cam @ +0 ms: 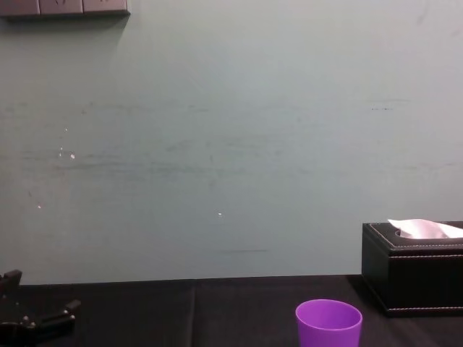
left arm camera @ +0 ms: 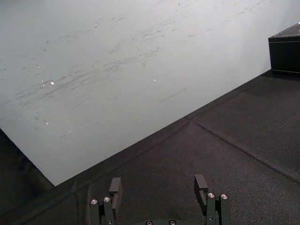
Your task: Stack the three plastic cups sequentially using one hand.
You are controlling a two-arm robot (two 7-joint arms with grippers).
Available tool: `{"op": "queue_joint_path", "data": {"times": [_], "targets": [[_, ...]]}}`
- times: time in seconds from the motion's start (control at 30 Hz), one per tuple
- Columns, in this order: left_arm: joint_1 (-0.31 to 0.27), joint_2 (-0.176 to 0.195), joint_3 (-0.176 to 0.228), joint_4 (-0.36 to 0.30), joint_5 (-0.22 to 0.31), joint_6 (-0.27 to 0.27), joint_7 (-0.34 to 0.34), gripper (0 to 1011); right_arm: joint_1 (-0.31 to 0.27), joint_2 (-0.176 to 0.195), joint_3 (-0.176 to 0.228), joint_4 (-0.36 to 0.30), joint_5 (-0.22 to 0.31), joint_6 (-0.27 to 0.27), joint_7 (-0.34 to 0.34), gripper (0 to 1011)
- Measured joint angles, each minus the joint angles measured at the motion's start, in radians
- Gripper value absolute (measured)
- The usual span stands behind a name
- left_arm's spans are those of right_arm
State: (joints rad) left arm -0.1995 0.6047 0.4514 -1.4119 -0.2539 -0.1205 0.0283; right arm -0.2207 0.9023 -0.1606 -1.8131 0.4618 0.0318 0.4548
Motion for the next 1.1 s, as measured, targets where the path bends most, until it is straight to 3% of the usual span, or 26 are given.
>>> {"op": "queue_joint_path", "data": {"times": [0.63, 1.1], "targets": [[0.0, 0.0, 0.0, 0.0, 0.0, 0.0, 0.0, 1011, 0.053, -0.096, -0.069, 0.037, -0.03, 0.01, 0.076, 1000], [0.0, 0.0, 0.0, 0.0, 0.0, 0.0, 0.0, 1011, 0.081, -0.131, -0.085, 0.07, -0.018, 0.002, 0.096, 1000]]}}
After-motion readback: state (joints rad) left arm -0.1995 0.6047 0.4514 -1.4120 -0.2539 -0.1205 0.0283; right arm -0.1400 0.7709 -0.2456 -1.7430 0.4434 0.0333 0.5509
